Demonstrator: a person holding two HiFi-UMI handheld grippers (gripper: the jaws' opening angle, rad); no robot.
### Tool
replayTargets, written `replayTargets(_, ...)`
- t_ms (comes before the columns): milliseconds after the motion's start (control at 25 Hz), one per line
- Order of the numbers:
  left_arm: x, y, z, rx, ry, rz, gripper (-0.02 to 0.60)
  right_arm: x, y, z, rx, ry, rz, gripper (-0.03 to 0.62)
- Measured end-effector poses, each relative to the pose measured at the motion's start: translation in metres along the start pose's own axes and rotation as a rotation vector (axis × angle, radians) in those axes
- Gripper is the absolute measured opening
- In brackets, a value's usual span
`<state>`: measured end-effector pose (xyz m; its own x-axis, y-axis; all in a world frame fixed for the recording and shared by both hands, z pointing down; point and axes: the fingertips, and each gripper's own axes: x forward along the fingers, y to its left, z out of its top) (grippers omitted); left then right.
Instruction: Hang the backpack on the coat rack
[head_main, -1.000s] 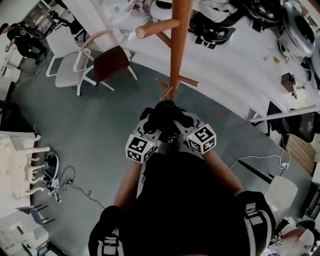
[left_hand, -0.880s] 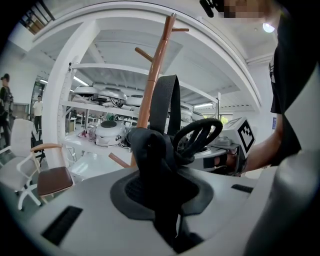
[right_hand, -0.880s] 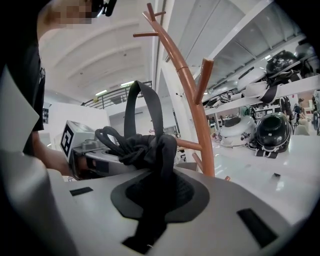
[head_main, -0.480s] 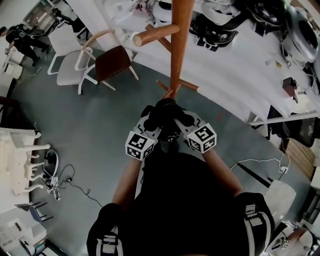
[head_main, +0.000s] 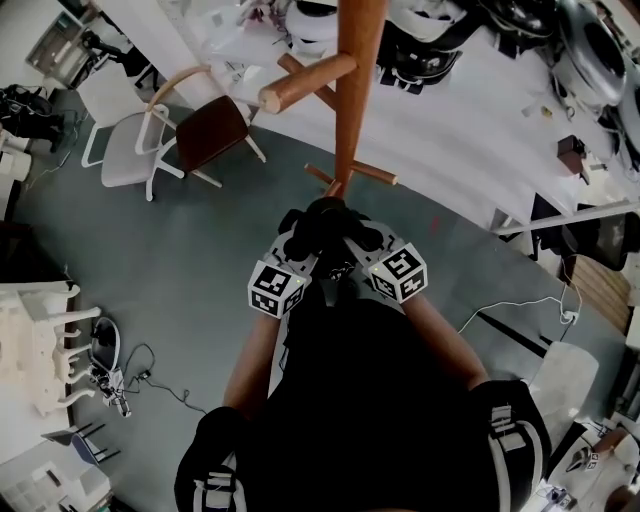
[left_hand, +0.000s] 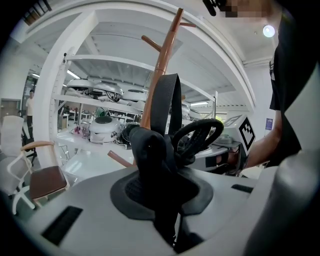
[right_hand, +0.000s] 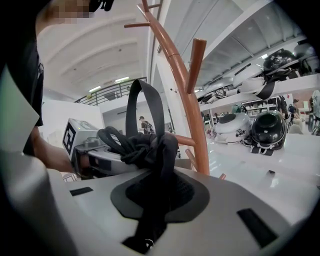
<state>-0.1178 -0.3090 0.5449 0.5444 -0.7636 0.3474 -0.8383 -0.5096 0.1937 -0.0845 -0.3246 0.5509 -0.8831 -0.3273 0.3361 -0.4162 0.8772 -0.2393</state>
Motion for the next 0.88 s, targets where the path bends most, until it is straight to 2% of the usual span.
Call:
replayTargets(320,0.013,0.019,-0.012,0.013,0.033,-0.057,0.089,0.018,-0.01,-0.013,-0.041,0.049,-0.058,0.061)
replayTargets(520,0.024,0.031,-0.016,-0.023,0.05,-0.112,0.089,0.028,-0.02,-0.017,0.013,0.052,-0.09,0.061)
replayTargets(880,0.045,0.044,-0.027,0.023,0.103,-0.206,0.089,0.039,-0.039,-0.032,0.077,0.036,-0.181,0.061)
